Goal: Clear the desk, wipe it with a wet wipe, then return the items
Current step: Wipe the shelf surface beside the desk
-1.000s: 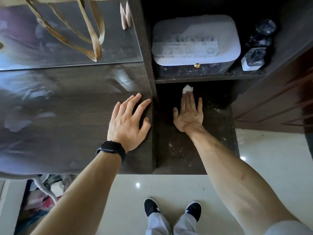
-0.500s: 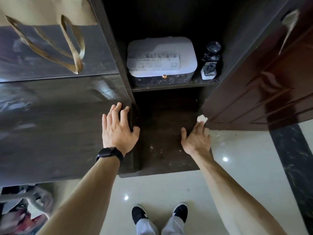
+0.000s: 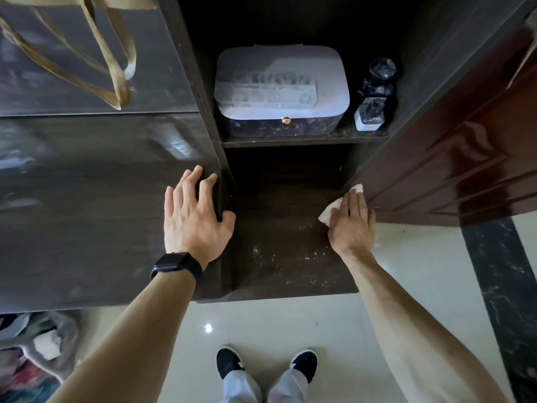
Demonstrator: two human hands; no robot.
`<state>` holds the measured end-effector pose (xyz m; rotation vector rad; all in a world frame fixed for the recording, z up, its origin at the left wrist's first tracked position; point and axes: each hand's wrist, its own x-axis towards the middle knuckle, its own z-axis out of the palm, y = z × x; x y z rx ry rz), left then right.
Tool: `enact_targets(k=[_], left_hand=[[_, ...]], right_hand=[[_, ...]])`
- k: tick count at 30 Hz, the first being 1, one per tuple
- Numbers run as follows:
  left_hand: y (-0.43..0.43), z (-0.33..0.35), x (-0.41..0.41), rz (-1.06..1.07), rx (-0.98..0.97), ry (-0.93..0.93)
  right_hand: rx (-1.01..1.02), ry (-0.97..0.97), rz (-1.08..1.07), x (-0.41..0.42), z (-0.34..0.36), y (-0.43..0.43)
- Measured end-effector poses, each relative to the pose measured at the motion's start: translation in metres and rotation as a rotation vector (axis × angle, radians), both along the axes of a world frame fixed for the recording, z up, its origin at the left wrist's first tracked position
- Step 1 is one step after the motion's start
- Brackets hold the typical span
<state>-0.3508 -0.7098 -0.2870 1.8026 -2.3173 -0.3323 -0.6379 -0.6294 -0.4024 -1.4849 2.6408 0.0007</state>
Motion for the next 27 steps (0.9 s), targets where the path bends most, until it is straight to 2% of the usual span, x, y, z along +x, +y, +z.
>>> enact_targets(k=[10,15,20,27], left_hand=[[0.001,0.0,-0.002,0.011,-0.009,-0.001],[0.001,0.003,-0.003,0.016,0.005,0.013],[0.002,0.006,-0.004,0.017,0.018,0.024],[0.0,0.003,-0.004,0.021,0.003,0.015]], right_hand=[[-0.081,-0.114,-0.104,0.003,-0.002,-0.009],[0.055,-0.077,-0.08,-0.005,-0.001,0.044],[0.035,-0.089,-0.09,-0.001,0.016,0.094],[-0.387,-0.197,-0.152,-0.019,0.029,0.023]])
